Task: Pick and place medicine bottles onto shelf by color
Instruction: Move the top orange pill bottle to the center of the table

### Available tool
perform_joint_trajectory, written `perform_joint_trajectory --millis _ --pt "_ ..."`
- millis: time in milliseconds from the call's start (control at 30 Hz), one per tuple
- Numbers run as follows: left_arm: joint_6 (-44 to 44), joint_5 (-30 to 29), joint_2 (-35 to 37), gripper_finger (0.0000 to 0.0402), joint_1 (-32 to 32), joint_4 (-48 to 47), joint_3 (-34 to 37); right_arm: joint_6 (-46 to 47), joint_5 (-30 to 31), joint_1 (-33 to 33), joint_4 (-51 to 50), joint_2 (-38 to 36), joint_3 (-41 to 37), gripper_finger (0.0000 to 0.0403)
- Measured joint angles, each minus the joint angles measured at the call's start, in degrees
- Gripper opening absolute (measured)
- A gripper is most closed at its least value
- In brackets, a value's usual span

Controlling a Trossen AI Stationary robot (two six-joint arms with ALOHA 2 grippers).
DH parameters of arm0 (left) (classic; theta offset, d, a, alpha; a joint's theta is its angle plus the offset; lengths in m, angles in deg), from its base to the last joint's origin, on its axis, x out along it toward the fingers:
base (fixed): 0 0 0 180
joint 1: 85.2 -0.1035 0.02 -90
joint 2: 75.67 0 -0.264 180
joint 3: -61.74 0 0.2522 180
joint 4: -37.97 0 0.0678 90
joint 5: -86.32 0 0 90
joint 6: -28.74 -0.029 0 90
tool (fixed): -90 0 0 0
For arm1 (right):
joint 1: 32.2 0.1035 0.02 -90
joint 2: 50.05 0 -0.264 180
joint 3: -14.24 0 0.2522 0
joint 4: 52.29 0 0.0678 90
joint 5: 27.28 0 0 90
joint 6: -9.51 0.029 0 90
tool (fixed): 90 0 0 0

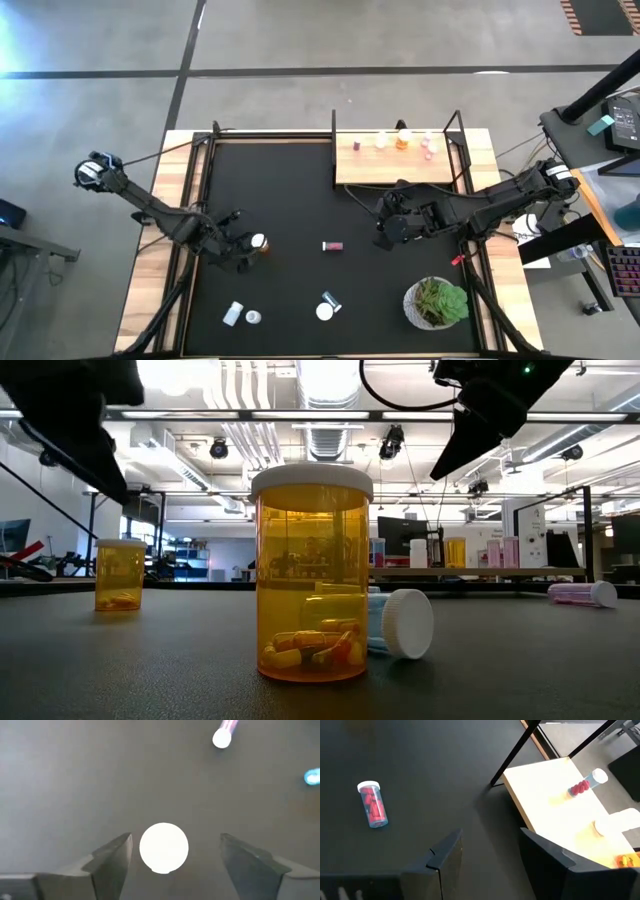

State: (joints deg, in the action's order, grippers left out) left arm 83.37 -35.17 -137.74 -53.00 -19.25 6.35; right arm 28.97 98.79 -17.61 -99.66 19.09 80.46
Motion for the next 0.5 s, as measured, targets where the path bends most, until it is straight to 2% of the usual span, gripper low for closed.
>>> perform_joint_trajectory --millis 167,500 --pt "0.7 -10.8 -0.9 0.0306 5.8 3.1 4.4 0.0 0.0 0.0 0.0 0.0 0.0 0.0183" --pt "6.6 -12.5 -2.3 0.0312 6.5 9.2 11.0 0.0 0.0 0.0 0.0 0.0 0.0 0.0183"
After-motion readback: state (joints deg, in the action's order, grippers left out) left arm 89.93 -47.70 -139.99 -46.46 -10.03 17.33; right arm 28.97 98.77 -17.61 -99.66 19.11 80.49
